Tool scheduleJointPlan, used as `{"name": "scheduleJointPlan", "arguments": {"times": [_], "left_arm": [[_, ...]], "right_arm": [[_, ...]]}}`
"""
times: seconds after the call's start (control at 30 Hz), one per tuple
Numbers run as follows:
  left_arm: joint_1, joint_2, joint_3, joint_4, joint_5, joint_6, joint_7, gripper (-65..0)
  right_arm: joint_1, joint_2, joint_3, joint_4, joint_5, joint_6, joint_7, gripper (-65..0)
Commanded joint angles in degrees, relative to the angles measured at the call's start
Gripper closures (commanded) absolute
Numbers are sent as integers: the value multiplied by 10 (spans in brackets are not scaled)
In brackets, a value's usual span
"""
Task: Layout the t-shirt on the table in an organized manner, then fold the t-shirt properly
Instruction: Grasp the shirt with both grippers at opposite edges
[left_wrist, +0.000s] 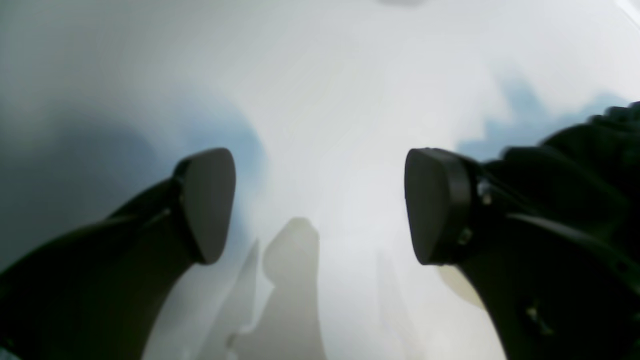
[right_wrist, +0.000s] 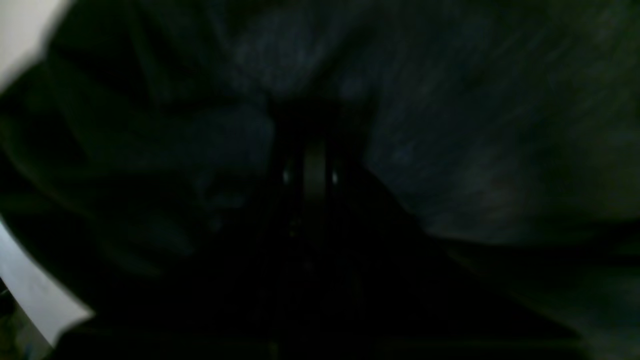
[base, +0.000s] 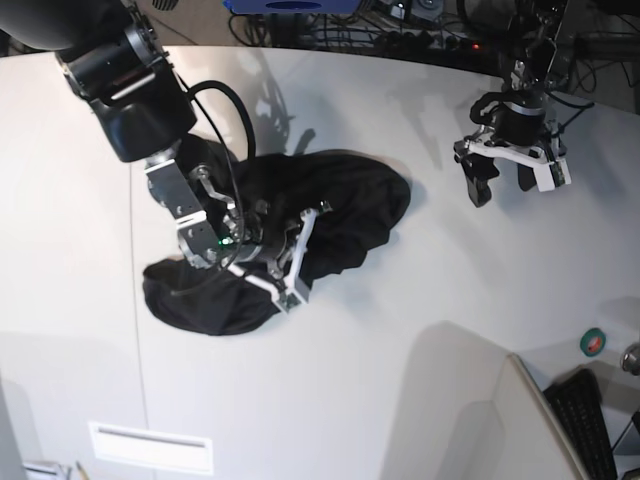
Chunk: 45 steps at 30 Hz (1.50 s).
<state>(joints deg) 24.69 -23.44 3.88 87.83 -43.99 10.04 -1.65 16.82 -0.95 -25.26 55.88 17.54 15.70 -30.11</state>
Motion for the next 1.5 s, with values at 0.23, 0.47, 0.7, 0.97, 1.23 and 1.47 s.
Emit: {"name": "scheduleJointPlan", "arguments": {"times": [0.23, 0.47, 0.7, 0.97, 1.23, 1.47], "left_arm": [[-1, -3, 0, -9, 0, -8, -14, -504], [2, 21, 43, -1, 0, -9, 43, -505], [-33, 70, 43, -46, 0, -77, 51, -505], [-89, 92, 49, -102, 0, -79, 51, -505], [-139, 118, 49, -119, 0, -83, 139, -408], [-157, 121, 44, -135, 0, -83, 144, 0]], "right_arm": [[-90, 21, 108, 330, 4, 5, -134, 0], [-214, 77, 180, 432, 4, 5, -154, -294], [-232, 77, 211, 331, 4, 5, -92, -285], [-202, 77, 208, 259, 4, 5, -87, -278], [-184, 77, 213, 216, 8, 6, -91, 0], [-238, 82, 232, 384, 7, 6, -136, 0]]}}
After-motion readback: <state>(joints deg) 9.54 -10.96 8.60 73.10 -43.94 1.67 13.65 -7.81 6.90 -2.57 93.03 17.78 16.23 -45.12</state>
